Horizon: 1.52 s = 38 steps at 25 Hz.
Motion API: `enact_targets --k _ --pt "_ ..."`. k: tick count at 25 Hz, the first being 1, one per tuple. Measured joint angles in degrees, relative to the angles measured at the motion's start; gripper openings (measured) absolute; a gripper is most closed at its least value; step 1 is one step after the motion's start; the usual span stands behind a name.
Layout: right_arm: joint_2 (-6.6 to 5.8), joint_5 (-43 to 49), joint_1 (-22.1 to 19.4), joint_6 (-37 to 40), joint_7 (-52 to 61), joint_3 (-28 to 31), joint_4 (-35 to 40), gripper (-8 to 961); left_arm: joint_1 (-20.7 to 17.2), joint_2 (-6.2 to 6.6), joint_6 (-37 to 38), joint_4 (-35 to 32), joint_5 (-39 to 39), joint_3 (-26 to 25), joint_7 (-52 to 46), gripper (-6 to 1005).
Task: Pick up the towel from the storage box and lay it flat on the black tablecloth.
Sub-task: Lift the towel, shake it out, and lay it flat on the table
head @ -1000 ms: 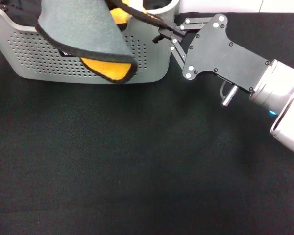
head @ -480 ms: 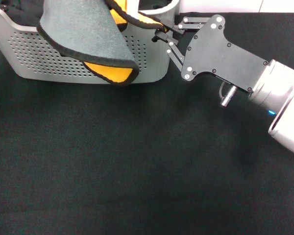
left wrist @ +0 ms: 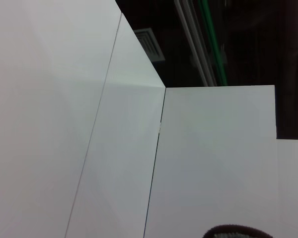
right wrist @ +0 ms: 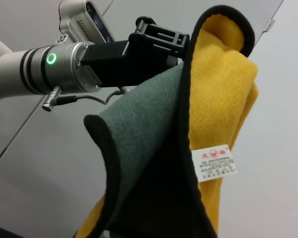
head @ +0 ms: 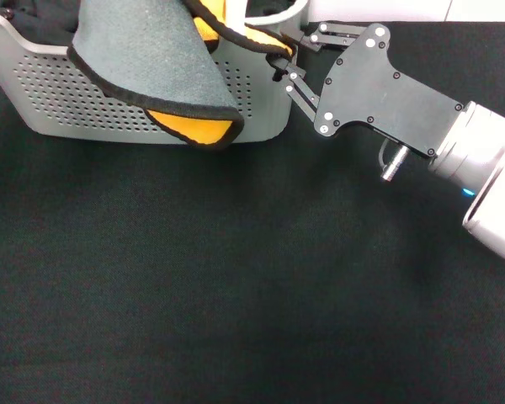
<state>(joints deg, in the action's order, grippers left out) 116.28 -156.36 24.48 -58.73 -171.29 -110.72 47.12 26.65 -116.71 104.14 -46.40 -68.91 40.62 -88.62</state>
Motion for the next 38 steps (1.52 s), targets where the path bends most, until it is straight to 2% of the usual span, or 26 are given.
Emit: enact_targets --k 10,15,28,34,38 --pt "0.00 -0.5 -0.3 -0.4 0.0 0.0 -0.4 247 -0.2 -0.01 0.0 0.0 0.3 0.7 0.0 36" --pt "0.00 -0.5 -0.8 -1.8 0.0 0.1 -0.4 248 -0.4 -0.01 0.0 0.0 0.4 0.5 0.0 36" --pt "0.00 -1.3 -0.8 -1.6 0.0 0.4 -1.2 191 -0.5 -0.01 0.0 1.4 0.2 0.5 0.5 36" --pt "0.00 -2.2 -1.2 -3.8 0.6 0.2 -2.1 19 -1.2 0.14 0.0 3.4 -1.0 0.8 3.5 37" --pt "-0.04 -2.2 -1.3 -6.2 3.8 0.9 -2.1 18 -2.9 -0.14 0.0 6.3 -2.4 0.8 8.6 37"
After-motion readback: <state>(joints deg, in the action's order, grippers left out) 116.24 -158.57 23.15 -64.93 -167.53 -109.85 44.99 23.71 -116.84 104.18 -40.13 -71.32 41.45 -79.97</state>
